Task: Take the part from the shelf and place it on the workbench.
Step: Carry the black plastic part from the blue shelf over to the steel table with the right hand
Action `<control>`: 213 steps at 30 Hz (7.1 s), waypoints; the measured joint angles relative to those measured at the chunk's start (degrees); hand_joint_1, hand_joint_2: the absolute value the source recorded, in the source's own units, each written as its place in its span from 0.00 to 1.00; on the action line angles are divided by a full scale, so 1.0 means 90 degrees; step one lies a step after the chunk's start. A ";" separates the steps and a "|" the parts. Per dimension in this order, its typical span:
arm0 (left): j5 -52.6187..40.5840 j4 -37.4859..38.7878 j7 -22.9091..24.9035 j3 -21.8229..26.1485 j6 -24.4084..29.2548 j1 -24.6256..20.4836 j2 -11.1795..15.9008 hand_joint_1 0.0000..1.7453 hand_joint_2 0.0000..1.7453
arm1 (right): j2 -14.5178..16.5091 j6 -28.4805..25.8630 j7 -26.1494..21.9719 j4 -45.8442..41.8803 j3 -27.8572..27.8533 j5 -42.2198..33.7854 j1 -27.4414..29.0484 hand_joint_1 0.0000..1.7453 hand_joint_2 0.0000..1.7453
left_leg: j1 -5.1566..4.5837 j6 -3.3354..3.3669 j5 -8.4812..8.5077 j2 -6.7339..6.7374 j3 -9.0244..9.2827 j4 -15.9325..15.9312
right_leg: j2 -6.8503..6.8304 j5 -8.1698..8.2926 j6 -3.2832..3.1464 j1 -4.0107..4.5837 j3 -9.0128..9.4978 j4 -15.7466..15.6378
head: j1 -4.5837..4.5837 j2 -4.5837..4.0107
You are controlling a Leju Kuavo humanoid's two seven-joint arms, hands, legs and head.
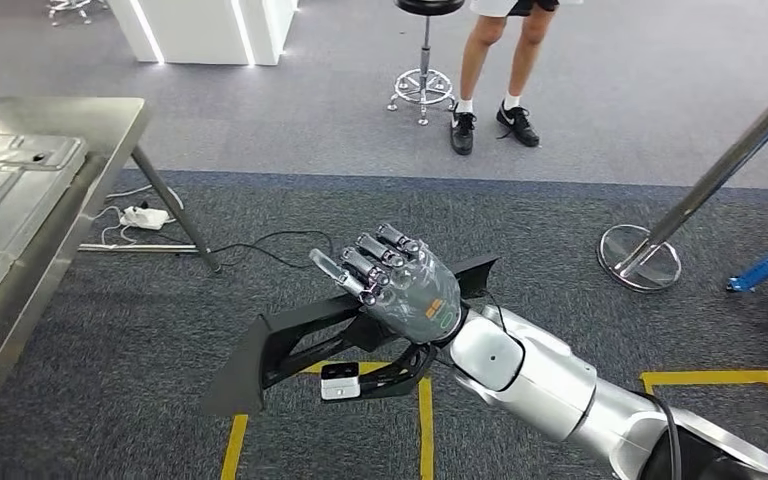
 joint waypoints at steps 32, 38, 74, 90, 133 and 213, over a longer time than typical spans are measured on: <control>0.0104 0.0000 0.0072 0.0001 0.0049 0.0017 0.0012 0.00 1.00 | 0.0081 0.0704 -0.0328 0.0088 -0.0138 -0.1254 -0.0034 1.00 1.00 | 0.0028 0.0352 0.0660 -0.0023 0.0932 -0.1741 | 0.0210 -0.0258 0.0452 -0.0194 -0.0697 0.1164 | 0.0005 0.0000; 0.0101 0.0000 0.0061 -0.0002 0.0035 0.0012 0.0016 0.00 1.00 | 0.0206 0.0728 -0.0314 0.0080 -0.0131 -0.1243 -0.0004 1.00 1.00 | 0.0039 0.0089 0.0412 -0.0081 0.0968 -0.1564 | 0.0257 -0.0221 0.0273 -0.0151 -0.0192 0.0346 | 0.0002 0.0002; 0.0087 0.0000 0.0025 -0.0038 0.0055 0.0039 -0.0012 0.00 1.00 | 0.0251 0.0812 -0.0270 0.0007 -0.0231 -0.1453 -0.0047 1.00 1.00 | -0.0039 0.0113 -0.0587 0.0009 0.0828 0.0090 | 0.0271 0.0165 0.0045 -0.0040 -0.0278 0.0174 | -0.0012 0.0002; 0.0099 0.0000 0.0054 -0.0043 0.0049 0.0043 0.0003 0.00 1.00 | 0.0268 0.0842 -0.0271 0.0001 -0.0238 -0.1472 -0.0036 1.00 1.00 | -0.0070 0.0443 0.0919 0.0039 0.0463 -0.1502 | 0.0280 -0.1385 0.0377 -0.0035 -0.0529 0.2012 | -0.0007 0.0000; 0.0192 0.0002 0.0095 -0.0043 -0.0115 0.0061 -0.0024 0.00 1.00 | -0.0684 0.2132 -0.0731 0.0108 0.0156 -0.1965 -0.2395 1.00 1.00 | -0.0035 0.0068 0.0235 -0.0037 -0.0043 -0.0274 | 0.0141 -0.0189 0.0145 -0.0106 -0.0020 0.0256 | -0.0014 0.0000; 0.0216 0.0000 -0.0484 -0.0164 0.0177 0.0389 0.0002 0.00 1.00 | -0.0393 0.3552 -0.0956 0.2280 0.2868 -0.1853 -0.5425 1.00 1.00 | -0.0036 0.0396 0.0910 -0.0109 0.0524 -0.1504 | 0.0218 -0.0764 0.0346 -0.0045 -0.0842 0.1820 | 0.0001 0.0000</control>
